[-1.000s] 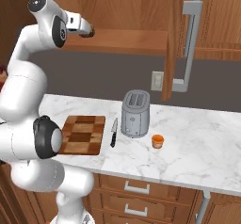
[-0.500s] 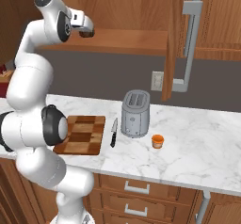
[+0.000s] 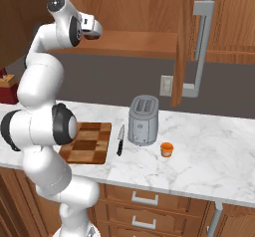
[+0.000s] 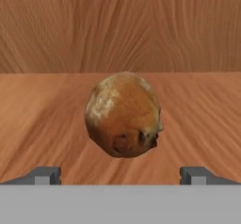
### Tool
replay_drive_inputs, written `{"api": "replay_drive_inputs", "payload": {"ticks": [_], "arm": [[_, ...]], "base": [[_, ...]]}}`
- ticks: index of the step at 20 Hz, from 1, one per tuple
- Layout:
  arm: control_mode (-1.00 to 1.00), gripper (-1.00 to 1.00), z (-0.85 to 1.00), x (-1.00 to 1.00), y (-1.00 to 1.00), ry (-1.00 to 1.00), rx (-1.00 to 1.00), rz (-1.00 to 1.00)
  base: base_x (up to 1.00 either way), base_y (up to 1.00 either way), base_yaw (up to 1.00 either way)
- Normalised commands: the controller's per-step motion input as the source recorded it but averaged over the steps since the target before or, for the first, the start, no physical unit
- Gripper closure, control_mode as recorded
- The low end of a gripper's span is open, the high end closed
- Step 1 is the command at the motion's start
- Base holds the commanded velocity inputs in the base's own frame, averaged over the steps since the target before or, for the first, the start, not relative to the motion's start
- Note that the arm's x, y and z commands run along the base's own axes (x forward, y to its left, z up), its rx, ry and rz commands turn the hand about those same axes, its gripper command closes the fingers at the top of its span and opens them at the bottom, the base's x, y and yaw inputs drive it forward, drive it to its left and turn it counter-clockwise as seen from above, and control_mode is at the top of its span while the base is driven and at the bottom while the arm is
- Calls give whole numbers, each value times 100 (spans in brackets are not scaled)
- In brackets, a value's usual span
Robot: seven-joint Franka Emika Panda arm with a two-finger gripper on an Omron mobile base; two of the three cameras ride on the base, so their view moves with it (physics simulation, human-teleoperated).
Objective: Pick the bread, place it on the cutting board, pick the jam, place it on the counter, and close the cabinet.
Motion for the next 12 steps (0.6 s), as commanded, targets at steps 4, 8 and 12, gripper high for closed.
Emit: {"api": "replay_drive_inputs", "payload": {"ticks": [4,8,12], "arm": [[-100,-100,0,35,0,-3,4,0],[-100,-100,0,32,0,-2,2,0],[-100,-100,0,28,0,0,0,0]], "base": [[0,0,0],[0,0,0],[0,0,0]]}}
